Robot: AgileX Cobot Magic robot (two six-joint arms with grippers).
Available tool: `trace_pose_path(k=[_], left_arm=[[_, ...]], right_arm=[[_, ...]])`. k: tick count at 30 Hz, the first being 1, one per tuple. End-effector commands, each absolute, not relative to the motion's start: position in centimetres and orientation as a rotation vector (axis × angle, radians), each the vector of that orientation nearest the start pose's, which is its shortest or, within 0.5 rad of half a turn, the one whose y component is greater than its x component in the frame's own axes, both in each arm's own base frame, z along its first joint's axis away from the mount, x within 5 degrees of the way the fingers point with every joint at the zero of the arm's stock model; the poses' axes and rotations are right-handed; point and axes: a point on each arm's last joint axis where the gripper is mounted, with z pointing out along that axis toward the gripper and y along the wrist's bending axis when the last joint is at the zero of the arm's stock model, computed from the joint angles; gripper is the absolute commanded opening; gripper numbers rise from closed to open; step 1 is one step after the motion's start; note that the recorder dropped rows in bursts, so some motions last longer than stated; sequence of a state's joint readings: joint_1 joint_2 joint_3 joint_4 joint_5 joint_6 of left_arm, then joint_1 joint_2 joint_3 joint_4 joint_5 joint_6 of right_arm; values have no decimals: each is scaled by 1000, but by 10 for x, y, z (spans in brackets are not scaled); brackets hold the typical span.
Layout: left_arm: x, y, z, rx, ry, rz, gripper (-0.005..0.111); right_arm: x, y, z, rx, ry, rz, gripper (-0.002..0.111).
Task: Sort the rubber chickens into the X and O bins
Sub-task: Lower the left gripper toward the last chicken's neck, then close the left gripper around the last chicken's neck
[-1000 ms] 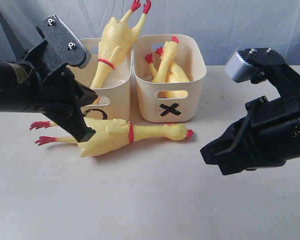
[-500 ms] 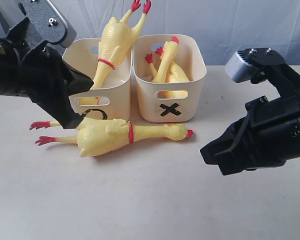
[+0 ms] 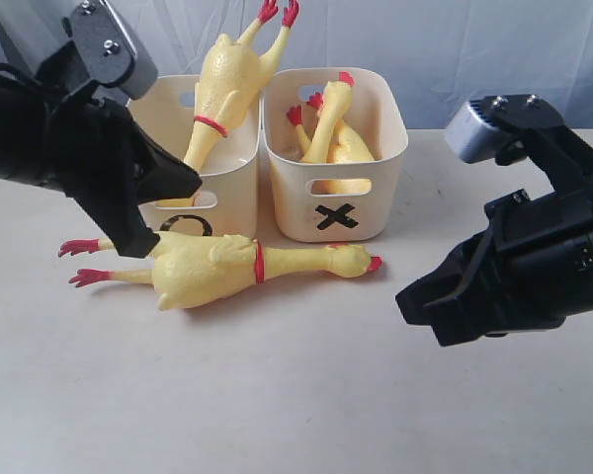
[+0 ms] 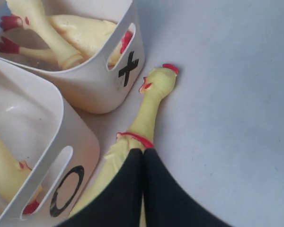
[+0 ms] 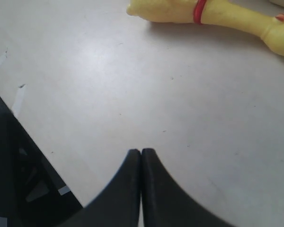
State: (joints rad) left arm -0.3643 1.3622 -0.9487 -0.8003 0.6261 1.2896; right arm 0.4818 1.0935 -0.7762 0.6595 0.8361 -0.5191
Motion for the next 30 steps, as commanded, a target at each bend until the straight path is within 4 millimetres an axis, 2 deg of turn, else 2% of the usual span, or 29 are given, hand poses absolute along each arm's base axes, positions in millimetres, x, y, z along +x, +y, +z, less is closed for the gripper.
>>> trace_pose_path(k=[1,8,13,15,17,19,21,23,27,30], left_arm=[[267,-142,274,1286,1978,-398,0],[289,-155,260,1400,1976,-414,0],[295,-171,252,1544,1877,-397,0],[298,-178,241,1629,1843,-396,1],[303,-180,229,1644,1853,-387,7],[309,-183,219,1606,1884,-396,19],[314,-190,215,1566,1885,-381,39],[316,-201,211,1563,1865,-346,48],[319,-223,197,1626,1836,-329,48],[326,-226,187,1620,1858,-332,48]], right_arm=[[159,129,290,-833,2389,770,-1],[159,129,290,-833,2389,770,-1],[159,129,290,-833,2389,770,-1],[159,129,290,-833,2389,770,-1],[159,129,290,-833,2389,770,-1],[159,129,290,-833,2389,770,-1],[159,129,290,-833,2389,770,-1],[159,129,290,-833,2389,770,-1],[159,129,290,-833,2389,770,-1],[159,129,290,-831,2389,774,-1]])
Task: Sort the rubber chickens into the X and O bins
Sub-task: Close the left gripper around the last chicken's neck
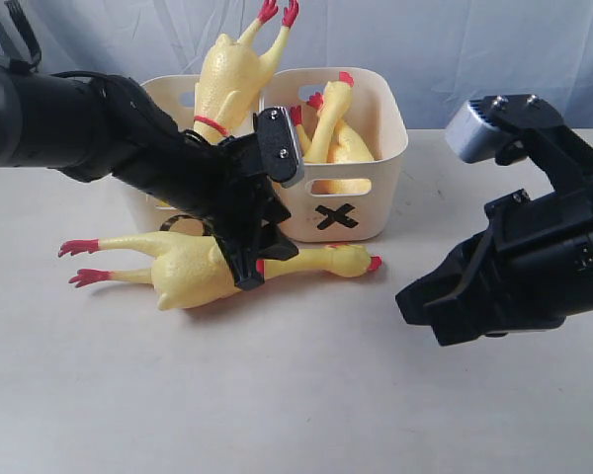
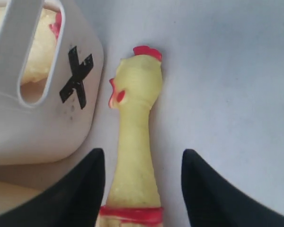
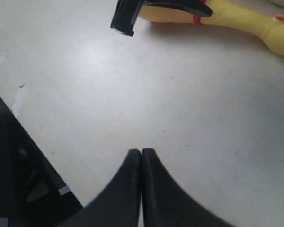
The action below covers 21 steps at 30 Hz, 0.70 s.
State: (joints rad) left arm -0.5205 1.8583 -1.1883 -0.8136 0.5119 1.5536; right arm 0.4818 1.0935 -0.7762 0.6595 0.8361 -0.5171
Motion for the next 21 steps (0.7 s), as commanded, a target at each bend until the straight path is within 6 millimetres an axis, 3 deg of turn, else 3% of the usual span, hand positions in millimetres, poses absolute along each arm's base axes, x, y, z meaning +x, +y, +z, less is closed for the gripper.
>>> trace_pose_path(k=[1,21], left_arm=[[328,-227,184,1623,1862,-333,48],[342,-233,159,1689,1941,-300,46]], right_arm=[[159,129,290,-831,2389,774,-1],[159,129,290,-831,2389,774,-1]])
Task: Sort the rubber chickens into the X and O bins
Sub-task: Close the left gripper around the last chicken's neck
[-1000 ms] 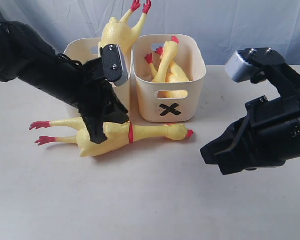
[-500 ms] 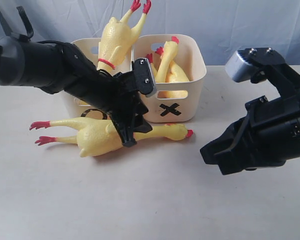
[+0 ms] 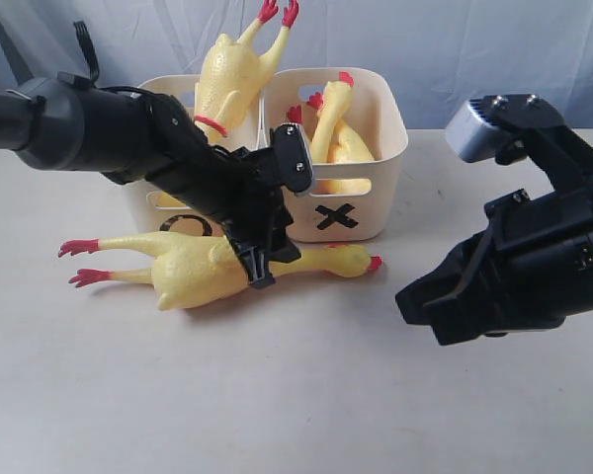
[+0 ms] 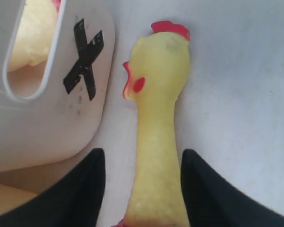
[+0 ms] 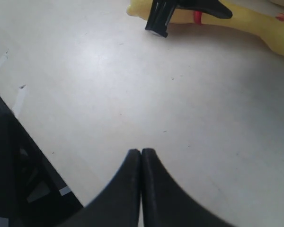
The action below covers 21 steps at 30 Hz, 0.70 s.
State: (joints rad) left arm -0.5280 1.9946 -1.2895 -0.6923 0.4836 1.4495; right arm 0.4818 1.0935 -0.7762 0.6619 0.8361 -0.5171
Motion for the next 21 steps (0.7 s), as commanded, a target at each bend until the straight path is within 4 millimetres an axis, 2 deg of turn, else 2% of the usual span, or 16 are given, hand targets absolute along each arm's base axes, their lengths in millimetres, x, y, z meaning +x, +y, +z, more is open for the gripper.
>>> trace_pose_path(k=[1,15,21], left_arm=[[342,-233,159,1692,1940,-299,46],[339,-233,158,1713,1948,-325,45],[340,-233,165,1705,1927,-304,45]], right_arm=[[159,129,290,-831,2389,774,-1],[159,129,290,-833,2389,772,-1],[159,129,290,-833,2389,772,-1]])
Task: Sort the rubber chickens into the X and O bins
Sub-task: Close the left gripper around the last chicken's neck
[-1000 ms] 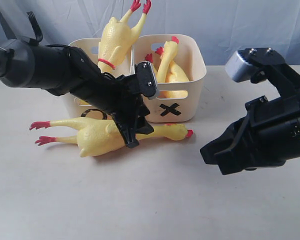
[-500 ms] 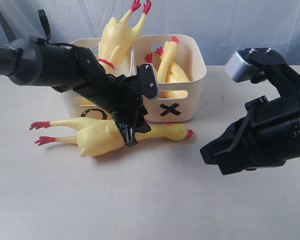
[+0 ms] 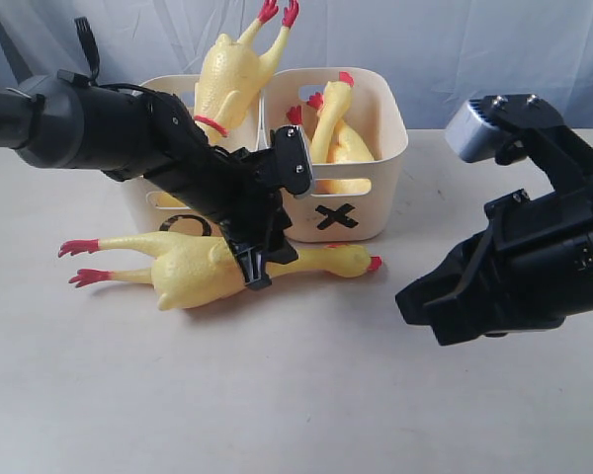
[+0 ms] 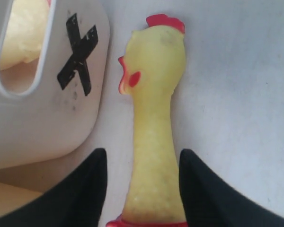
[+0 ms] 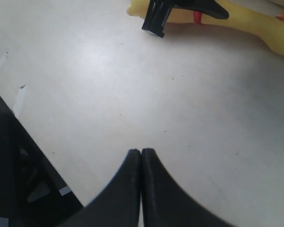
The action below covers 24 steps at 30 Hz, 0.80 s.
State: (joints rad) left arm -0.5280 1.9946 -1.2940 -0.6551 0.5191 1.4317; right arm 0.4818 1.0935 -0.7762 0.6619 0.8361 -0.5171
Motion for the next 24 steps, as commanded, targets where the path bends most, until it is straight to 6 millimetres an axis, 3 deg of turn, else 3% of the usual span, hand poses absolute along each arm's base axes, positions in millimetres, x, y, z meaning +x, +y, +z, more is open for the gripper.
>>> trace_pose_path(k=[1,9,19,24], left_arm=[[340,-232,168,1698,1919,-297,45],[336,-230,187,1699,1884,-272,45],[318,-251,181,1823,1897,-56,45],[317,-257,183,1782,1884,4,45]], right_arm=[[159,129,290,-833,2389,772,-1],[159,129,290,-833,2389,772,-1],[159,129,290,-833,2389,772,-1],[159,129,290,-833,2389,772,-1]])
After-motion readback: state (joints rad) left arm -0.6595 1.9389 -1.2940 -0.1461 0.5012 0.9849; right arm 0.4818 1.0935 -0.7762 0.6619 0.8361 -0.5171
